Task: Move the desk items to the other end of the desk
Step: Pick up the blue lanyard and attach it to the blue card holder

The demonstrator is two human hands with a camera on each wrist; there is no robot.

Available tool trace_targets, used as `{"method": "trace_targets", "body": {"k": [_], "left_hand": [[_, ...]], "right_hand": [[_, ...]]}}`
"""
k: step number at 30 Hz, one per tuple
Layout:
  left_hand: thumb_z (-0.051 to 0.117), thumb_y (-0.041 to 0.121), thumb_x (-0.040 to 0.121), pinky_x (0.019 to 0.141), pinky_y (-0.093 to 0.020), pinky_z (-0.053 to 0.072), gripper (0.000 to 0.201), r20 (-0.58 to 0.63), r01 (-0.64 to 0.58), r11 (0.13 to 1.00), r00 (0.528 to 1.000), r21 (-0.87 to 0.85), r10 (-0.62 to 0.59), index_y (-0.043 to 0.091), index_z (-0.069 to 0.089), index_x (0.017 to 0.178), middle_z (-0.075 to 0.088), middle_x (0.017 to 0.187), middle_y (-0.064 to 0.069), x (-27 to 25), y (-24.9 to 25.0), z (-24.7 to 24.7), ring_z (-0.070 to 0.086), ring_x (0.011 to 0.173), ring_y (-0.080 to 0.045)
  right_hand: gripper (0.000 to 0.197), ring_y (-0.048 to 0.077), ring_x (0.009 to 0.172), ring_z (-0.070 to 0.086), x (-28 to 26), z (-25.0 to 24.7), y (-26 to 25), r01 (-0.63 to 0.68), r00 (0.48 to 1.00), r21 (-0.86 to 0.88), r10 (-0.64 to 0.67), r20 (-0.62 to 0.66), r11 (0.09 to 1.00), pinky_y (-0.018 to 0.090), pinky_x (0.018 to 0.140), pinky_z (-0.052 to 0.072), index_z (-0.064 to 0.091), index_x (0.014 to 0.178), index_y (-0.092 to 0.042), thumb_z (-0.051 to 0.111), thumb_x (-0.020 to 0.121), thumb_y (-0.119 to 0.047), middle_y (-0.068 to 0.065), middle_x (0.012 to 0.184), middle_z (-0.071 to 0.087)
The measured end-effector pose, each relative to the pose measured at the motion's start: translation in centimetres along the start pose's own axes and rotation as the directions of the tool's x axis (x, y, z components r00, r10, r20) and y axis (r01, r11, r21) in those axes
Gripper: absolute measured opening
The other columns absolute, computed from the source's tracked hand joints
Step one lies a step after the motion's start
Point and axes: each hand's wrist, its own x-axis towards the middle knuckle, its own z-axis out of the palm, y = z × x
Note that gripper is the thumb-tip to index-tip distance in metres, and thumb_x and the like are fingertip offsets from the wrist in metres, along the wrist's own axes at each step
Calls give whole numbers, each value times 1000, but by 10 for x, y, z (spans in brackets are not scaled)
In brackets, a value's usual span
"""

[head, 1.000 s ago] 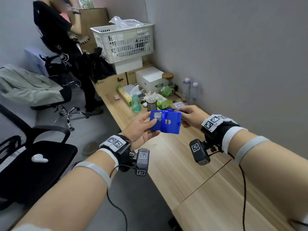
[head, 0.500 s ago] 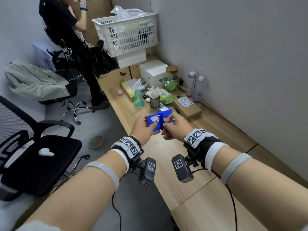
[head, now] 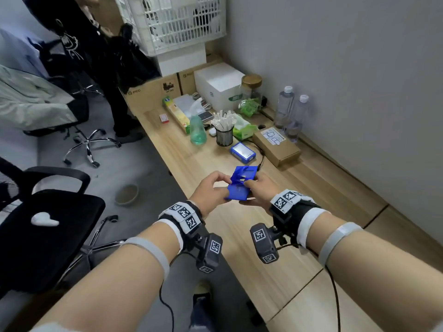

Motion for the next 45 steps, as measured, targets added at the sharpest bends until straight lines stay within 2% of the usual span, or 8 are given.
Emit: {"method": "trace_targets", "body": {"k": [4,10,15,21,25,31,37,45], "left_hand": [[64,9,94,88,-48,58,30,6,203,965,979,-167,-205,4,55,121,62,123,-20,46,-13,-30,67,108,-34],[58,1,96,89,-36,59,26,144,343,889,939,-305,-313,-6,62,121,68,118,-23,117,-47,-63,67,106,-33],[61,2,94,83,-39,58,5,17,404,850,906,-339,-423,3,65,92,66,100,-20,180,-77,-73,65,91,-30],[66,3,90,66,-26,61,23,-90,425,847,876,-320,-473,5,57,69,63,78,-16,245,-95,-85,64,73,-26],[63,-5,87,82,-31,58,21,-104,433,848,870,-307,-482,11,64,73,66,80,-15,269,-93,-91,64,81,-26],[68,13,84,96,-30,52,57,-99,510,836,839,-202,-536,7,51,138,65,122,-13,256,-81,-94,66,105,-22],[57,3,94,78,-35,56,29,-15,500,852,861,-157,-508,6,54,123,61,106,-18,211,-56,-64,64,95,-26],[52,2,98,86,-36,52,22,356,398,917,858,-1,-371,4,52,120,61,107,-15,86,0,79,63,94,-25]], "right_hand": [[18,26,87,67,42,21,-5,-55,998,-140,56,6,989,42,70,59,58,104,-12,47,94,-1,7,98,65],[12,21,83,63,116,46,0,-58,980,-299,-2,-197,952,36,77,53,64,102,-12,62,90,-12,7,89,67],[18,23,93,63,156,49,29,-232,917,-94,185,-353,968,45,92,52,59,105,-22,63,87,-27,1,97,65],[22,15,92,57,182,47,61,-309,883,-164,219,-416,937,38,91,50,64,113,-13,61,93,-22,-1,102,63],[15,16,88,58,195,47,70,-340,853,-130,247,-461,931,41,89,52,66,105,-19,62,92,-26,-2,97,64],[19,21,89,67,192,44,72,-333,823,17,299,-483,943,36,75,51,66,99,-25,59,85,-37,5,100,72],[8,19,95,63,148,20,68,-299,813,83,299,-500,951,46,98,51,62,95,-28,56,91,-32,0,107,67],[11,25,108,63,-20,-62,82,-187,703,220,287,-651,957,44,91,53,61,102,-23,55,93,-26,7,112,69]]}}
